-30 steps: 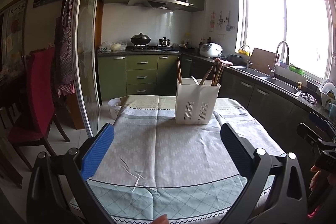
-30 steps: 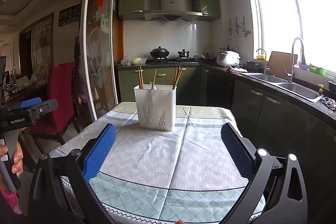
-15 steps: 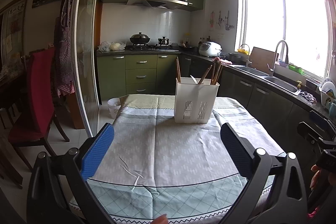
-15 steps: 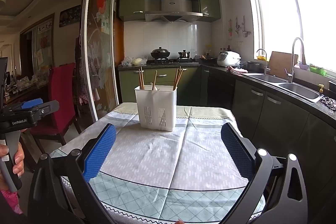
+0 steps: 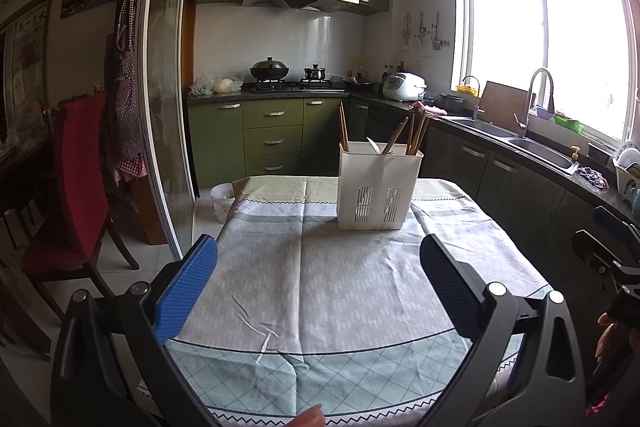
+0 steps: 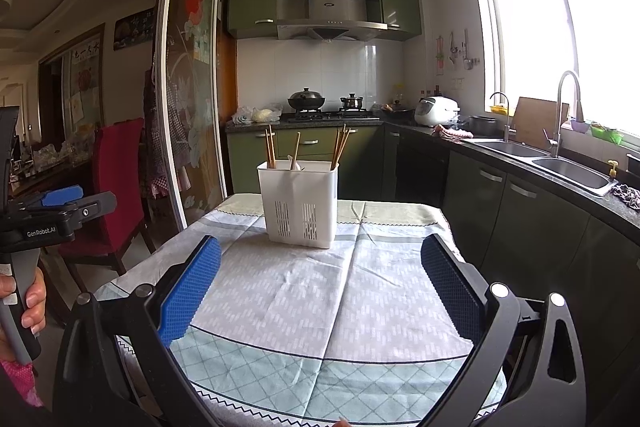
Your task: Organize utensils
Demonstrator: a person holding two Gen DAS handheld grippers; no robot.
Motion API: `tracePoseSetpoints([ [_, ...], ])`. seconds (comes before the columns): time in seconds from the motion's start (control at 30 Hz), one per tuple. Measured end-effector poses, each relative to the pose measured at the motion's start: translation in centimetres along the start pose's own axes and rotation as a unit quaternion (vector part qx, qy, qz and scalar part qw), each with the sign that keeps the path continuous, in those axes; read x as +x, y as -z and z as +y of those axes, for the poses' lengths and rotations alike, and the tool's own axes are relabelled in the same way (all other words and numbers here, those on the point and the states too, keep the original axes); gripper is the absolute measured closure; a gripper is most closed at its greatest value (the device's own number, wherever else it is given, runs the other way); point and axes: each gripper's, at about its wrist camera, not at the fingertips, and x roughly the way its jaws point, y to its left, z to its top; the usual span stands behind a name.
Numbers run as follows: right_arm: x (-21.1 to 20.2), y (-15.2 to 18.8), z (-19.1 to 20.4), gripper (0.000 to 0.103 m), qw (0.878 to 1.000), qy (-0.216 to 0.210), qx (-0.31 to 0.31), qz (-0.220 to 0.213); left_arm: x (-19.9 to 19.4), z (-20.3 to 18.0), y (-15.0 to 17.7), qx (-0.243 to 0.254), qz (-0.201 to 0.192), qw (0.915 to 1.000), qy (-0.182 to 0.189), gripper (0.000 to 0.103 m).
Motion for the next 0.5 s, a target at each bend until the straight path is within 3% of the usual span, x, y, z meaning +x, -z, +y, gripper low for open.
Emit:
tracePoseSetpoints([
  [0.5,-0.03,0.0,0.06,0.004,1.0,0.0,0.001,0.001,0.09,-0.05,-0.11,0.0,0.001,1.0,-0.002,0.007],
])
